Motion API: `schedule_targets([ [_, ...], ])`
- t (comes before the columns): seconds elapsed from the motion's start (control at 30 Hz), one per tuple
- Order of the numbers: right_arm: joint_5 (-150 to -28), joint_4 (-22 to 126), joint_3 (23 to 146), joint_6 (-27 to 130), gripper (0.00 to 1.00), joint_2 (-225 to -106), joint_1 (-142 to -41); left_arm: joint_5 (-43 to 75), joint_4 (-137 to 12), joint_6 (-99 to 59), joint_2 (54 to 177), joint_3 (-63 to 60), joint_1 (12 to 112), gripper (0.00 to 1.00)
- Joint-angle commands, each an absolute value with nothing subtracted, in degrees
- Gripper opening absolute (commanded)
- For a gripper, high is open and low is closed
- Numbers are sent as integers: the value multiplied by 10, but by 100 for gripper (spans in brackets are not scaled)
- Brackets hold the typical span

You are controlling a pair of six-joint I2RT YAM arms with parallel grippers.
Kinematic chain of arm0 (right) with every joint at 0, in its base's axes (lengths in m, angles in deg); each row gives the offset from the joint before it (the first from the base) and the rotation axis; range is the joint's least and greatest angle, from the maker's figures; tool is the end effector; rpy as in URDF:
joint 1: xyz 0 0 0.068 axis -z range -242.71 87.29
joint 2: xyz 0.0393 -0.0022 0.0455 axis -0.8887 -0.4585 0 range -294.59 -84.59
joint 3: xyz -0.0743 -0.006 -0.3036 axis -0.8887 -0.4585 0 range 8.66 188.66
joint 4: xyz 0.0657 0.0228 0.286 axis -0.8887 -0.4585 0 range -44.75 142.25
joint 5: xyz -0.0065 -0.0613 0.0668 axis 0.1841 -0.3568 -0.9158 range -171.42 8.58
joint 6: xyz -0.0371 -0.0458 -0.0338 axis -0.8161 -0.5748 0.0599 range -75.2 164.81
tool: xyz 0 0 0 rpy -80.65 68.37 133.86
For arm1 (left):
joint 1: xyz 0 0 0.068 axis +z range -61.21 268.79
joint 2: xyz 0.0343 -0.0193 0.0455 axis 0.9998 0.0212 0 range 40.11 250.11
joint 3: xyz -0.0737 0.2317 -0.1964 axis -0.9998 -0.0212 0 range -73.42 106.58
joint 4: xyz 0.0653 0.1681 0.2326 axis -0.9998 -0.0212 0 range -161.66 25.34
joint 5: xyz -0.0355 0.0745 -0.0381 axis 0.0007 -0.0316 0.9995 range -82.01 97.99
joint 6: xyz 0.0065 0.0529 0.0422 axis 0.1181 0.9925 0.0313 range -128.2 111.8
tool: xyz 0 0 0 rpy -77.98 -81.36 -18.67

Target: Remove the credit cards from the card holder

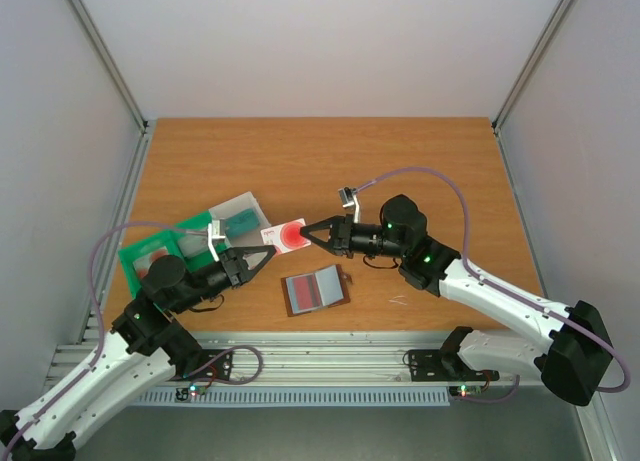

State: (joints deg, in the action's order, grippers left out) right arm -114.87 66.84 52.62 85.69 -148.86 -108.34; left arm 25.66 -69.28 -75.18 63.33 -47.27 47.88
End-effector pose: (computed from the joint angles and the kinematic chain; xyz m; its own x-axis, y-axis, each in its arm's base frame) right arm 0.1810 0.2282 0.3354 -0.6942 0.0714 -0.7162 -0.6952 0.1914 0.6929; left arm 0.0967 -0.1056 0.3042 -0.7939 -0.4725 -0.3827 0.3131 0.2217 -0.9235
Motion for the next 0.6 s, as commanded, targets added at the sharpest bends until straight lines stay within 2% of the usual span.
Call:
schedule_targets([
  [0.0, -1155, 676, 520, 835, 10, -1483, -1082, 255, -711, -728, 635, -455, 478, 0],
  [0.13, -1147, 653, 509, 820, 27, -1466, -1082, 252, -744, -713, 627, -447, 478, 0],
  [0.27, -1147, 614, 505, 799, 56, -1444, -1082, 237, -805, -708, 620, -432, 477, 0],
  [0.5, -1128, 548, 489, 767, 97, -1392, -1082, 194, -996, -635, 665, -344, 479, 0],
  [0.57, -1122, 529, 490, 753, 98, -1382, -1082, 175, -1036, -617, 681, -321, 479, 0],
])
